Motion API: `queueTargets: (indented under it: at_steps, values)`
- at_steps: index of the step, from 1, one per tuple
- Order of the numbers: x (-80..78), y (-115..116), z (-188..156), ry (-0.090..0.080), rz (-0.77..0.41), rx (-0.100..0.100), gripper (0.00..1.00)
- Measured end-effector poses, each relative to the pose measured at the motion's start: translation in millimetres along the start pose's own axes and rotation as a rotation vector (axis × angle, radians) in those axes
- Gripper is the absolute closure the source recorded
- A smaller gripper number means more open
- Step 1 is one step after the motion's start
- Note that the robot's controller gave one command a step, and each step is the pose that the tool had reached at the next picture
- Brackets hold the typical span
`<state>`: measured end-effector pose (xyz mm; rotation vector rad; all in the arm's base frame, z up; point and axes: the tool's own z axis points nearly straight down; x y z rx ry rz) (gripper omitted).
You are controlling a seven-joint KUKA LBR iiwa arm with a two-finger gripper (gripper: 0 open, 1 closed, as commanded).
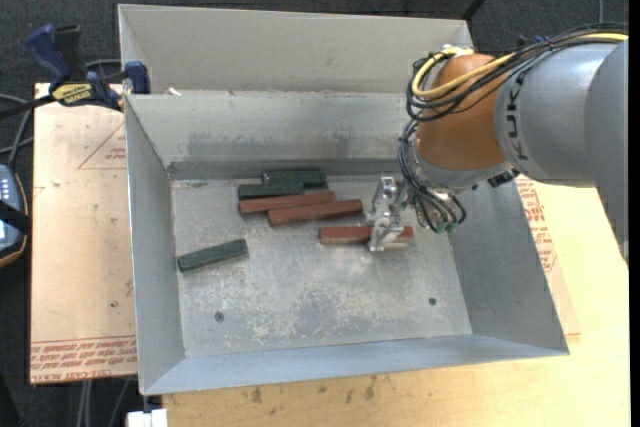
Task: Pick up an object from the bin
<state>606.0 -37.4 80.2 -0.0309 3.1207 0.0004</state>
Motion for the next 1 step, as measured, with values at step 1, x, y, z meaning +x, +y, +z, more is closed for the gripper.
queueTargets:
  at_steps: [1]
  values:
    - [-1.0,25.3,-149.6,0.014,-0.045,-0.001,1.00]
